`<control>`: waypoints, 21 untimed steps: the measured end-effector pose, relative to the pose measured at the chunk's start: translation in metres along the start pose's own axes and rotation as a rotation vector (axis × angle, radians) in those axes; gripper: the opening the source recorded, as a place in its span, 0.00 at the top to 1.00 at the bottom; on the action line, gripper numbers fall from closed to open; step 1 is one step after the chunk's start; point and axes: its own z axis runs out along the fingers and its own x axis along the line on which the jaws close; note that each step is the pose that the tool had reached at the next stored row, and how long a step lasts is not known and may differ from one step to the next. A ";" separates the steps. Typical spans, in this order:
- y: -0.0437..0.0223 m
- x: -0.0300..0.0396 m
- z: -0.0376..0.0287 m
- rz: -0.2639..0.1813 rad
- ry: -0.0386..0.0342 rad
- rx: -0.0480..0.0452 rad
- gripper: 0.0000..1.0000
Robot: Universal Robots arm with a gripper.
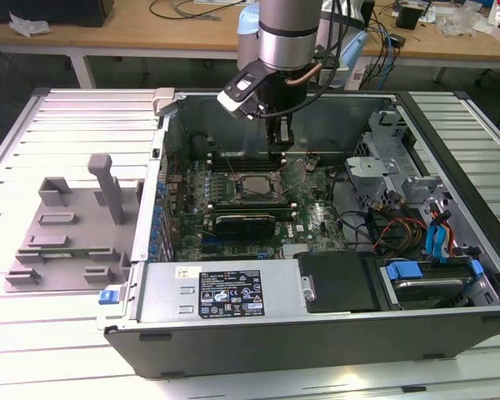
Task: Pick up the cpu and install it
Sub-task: 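Close the cpu cover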
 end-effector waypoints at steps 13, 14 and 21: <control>0.0308 -0.0005 0.0009 0.000 0.0000 0.0001 0.89; 0.0331 -0.0005 0.0010 0.000 0.0001 0.0000 0.89; 0.0621 -0.0010 0.0017 0.000 0.0000 0.0014 0.89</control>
